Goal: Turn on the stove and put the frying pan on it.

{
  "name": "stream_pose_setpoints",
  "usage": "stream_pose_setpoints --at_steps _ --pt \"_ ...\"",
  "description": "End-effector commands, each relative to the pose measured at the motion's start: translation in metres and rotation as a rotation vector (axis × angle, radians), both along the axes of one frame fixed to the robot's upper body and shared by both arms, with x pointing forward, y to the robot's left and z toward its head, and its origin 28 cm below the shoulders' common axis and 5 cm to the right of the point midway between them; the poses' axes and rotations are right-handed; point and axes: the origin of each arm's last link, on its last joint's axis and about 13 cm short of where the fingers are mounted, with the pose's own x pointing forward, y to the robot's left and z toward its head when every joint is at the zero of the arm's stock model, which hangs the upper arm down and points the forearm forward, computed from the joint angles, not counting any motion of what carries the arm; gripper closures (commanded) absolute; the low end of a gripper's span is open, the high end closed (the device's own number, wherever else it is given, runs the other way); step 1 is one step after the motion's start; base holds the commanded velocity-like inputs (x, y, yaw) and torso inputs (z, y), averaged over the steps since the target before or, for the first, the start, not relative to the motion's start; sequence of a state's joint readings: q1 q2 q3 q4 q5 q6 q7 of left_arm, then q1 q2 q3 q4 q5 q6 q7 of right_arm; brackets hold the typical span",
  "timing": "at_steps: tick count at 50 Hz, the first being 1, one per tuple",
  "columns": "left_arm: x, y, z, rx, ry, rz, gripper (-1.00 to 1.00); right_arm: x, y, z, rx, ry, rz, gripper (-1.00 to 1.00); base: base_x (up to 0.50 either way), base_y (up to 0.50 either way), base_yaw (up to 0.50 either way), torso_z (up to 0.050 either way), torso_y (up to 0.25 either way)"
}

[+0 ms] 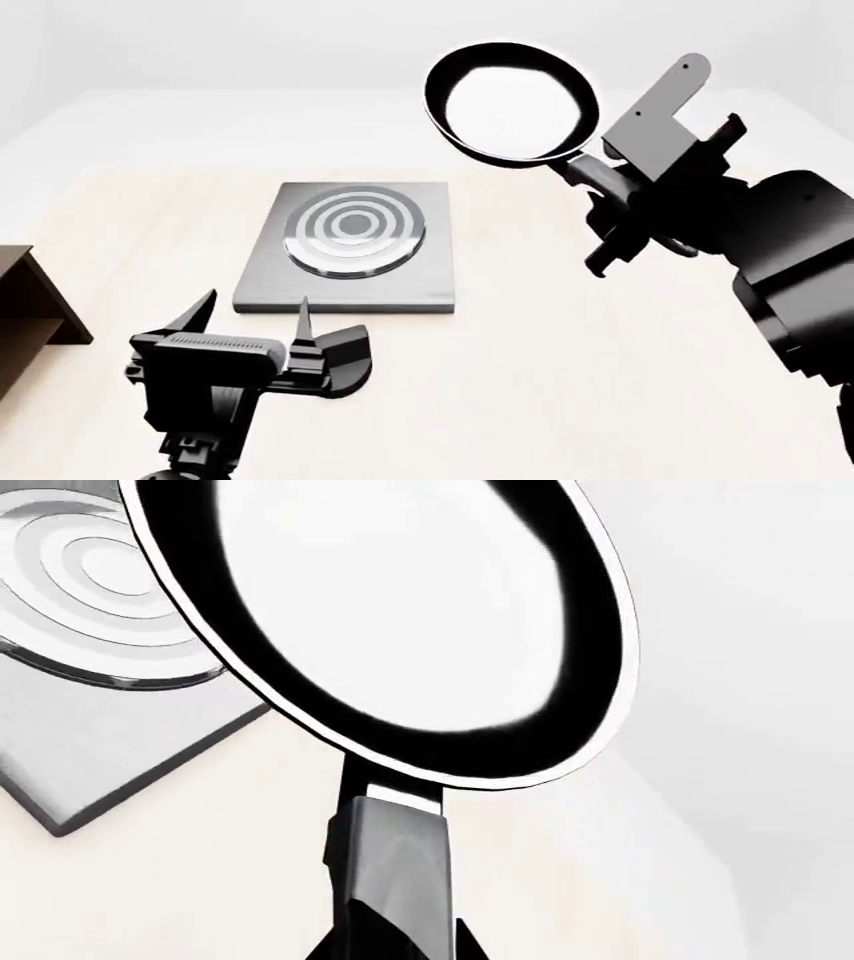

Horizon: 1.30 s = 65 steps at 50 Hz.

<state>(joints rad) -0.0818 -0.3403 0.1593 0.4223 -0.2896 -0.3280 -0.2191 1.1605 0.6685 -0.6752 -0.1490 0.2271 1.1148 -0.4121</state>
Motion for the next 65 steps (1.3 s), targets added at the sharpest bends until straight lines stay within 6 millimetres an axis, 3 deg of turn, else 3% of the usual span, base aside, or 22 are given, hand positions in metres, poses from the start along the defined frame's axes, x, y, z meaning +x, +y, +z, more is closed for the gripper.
stream_pose_setpoints --at_steps 1,29,65 --pt "0.000 0.001 -0.001 -0.004 -0.009 0.000 -1.00 0.013 0.013 0.021 -0.016 -0.135 0.001 1.00 0.00 0.00 0.00 0.000 0.000" --pt "-0.001 0.004 -0.004 -0.056 -0.034 -0.052 -1.00 0.037 0.049 0.010 0.009 -0.168 0.053 1.00 0.00 0.00 0.00 0.001 0.002" --pt "-0.004 0.006 -0.001 -0.042 -0.085 -0.060 -1.00 0.072 0.114 0.003 0.088 -0.222 0.029 1.00 0.00 0.00 0.00 0.000 0.002"
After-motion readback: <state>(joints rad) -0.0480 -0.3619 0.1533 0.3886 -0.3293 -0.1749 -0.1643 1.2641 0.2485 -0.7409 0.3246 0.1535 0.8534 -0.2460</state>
